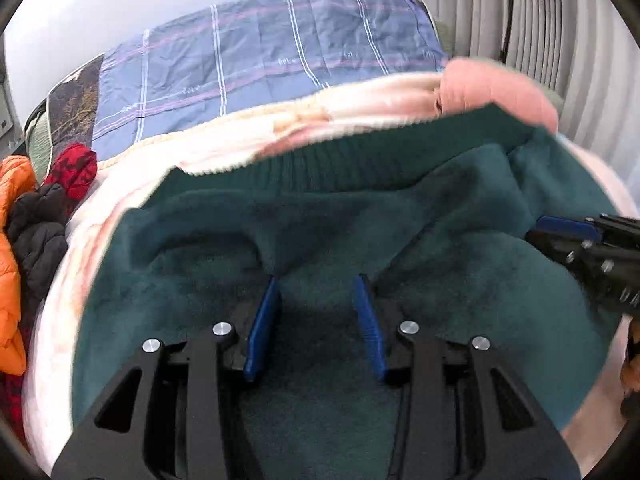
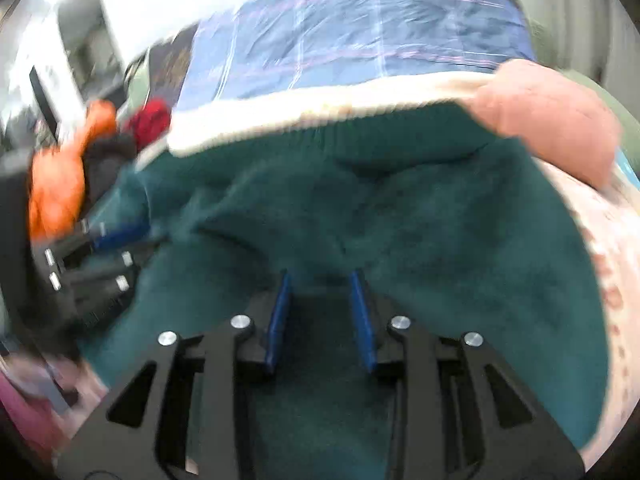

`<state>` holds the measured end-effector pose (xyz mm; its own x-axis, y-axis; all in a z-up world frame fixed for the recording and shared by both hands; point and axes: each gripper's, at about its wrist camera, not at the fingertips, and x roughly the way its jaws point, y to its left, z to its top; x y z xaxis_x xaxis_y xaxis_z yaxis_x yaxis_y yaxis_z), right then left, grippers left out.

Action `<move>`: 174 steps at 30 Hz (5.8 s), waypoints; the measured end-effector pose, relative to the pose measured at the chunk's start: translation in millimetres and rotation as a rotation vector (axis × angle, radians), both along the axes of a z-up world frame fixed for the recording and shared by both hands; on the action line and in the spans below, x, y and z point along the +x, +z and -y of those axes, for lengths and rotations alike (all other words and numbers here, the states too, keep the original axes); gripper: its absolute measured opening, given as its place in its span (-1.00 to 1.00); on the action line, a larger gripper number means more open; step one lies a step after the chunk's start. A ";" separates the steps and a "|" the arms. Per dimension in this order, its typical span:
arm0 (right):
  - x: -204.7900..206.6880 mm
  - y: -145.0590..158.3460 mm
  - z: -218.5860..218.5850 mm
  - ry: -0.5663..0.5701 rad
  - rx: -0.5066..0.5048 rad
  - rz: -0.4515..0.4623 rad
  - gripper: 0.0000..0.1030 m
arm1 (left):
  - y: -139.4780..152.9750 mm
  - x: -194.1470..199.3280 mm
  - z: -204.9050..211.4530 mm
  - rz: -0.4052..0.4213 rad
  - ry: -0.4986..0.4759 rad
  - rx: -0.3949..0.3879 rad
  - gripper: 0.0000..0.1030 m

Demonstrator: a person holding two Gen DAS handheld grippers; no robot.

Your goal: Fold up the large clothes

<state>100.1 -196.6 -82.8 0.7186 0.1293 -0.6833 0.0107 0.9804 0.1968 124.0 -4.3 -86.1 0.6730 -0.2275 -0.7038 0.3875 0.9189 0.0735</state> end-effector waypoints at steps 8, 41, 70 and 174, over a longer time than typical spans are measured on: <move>-10.4 -30.1 -44.5 0.052 -0.123 0.078 -0.04 | -5.3 -19.0 10.2 0.068 -0.013 0.040 0.40; 8.1 -16.3 38.6 -0.236 -0.260 0.016 0.40 | 14.8 16.2 -40.0 0.083 0.133 0.034 0.68; 3.0 -30.2 -60.4 0.085 -0.101 0.023 0.71 | -0.7 -19.3 -157.8 -0.002 0.306 -0.204 0.97; -68.7 92.0 154.2 0.156 0.291 0.217 -0.44 | 40.4 -157.1 276.2 0.390 -0.687 0.245 -0.36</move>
